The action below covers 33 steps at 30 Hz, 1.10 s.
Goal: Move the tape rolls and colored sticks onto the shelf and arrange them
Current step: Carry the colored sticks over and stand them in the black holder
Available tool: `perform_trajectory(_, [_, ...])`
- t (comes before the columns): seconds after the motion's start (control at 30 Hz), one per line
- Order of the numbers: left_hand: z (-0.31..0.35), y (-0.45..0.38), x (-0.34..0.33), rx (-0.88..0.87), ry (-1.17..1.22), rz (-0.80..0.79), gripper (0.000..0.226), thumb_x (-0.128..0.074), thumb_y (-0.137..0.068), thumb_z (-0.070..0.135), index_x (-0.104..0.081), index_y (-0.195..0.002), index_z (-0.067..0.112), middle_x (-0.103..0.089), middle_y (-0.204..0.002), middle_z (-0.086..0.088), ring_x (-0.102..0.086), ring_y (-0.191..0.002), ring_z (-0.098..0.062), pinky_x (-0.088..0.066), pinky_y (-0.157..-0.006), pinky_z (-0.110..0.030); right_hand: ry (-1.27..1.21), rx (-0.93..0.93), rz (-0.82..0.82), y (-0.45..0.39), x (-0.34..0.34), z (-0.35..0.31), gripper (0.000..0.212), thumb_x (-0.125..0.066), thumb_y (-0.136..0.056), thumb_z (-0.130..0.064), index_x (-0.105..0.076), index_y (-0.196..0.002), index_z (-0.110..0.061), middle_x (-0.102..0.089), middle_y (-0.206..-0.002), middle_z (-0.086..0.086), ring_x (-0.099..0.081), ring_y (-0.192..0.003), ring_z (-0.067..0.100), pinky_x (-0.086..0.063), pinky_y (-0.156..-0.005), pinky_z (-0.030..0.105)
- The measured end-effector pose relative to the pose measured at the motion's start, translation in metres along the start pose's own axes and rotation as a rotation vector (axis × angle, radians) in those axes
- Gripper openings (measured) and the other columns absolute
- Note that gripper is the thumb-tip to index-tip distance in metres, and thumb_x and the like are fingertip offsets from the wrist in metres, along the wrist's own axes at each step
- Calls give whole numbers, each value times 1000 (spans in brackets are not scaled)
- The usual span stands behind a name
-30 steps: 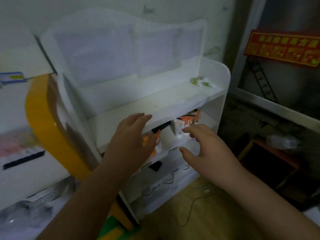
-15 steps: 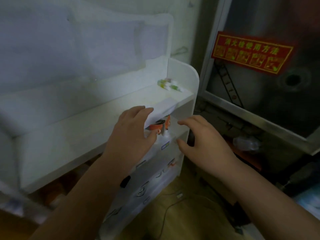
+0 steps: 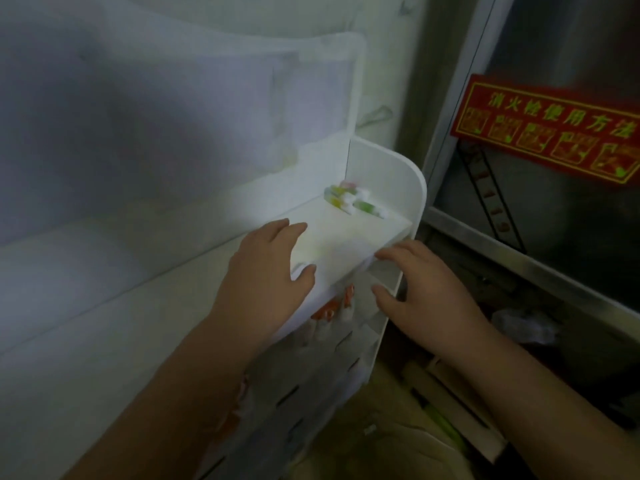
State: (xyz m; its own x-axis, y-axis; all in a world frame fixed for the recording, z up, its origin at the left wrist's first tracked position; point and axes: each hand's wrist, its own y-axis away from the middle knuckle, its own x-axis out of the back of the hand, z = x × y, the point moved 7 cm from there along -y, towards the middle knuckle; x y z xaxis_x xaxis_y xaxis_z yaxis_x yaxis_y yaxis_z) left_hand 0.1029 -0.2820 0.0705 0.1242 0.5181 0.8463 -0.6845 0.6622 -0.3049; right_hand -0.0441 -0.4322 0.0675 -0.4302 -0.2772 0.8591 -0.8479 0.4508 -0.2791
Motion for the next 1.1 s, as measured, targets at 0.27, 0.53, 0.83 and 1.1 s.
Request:
perform_trajectory(0.27, [-11, -46, -34, 18, -13, -25, 58, -64, -92, 33, -42, -145, 32, -41, -151, 6, -35, -138, -17, -30, -114, -36, 60, -54, -46, -49, -18, 52, 44, -65, -91, -35, -55, -134, -30, -50, -132, -14, -49, -118, 7, -40, -92, 19])
perform_trajectory(0.53, [-15, -94, -55, 85, -92, -5, 58, -65, -92, 27, -43, -145, 29, -43, -149, 3, -35, -138, -19, -29, -113, -34, 90, -40, -110, -133, -33, 106, 44, -63, -94, -35, -54, -136, -28, -50, -136, -7, -55, -119, 18, -50, -99, 34])
perform_trajectory(0.83, [-1, -150, -93, 158, -215, 4, 59, -61, -93, 33, -38, -147, 31, -40, -150, 5, -32, -138, -17, -30, -112, -34, 109, 29, -257, -239, -82, 158, 38, -60, -94, -31, -58, -130, -19, -56, -124, 4, -55, -108, 23, -47, -97, 38])
perform_trajectory(1.1, [3, -174, -112, 233, -244, 11, 58, -57, -93, 41, -39, -147, 30, -42, -150, 4, -32, -139, -17, -29, -114, -34, 179, 52, -317, -263, -106, 178, 18, -48, -101, -24, -64, -99, -16, -66, -101, 2, -63, -87, 20, -56, -80, 36])
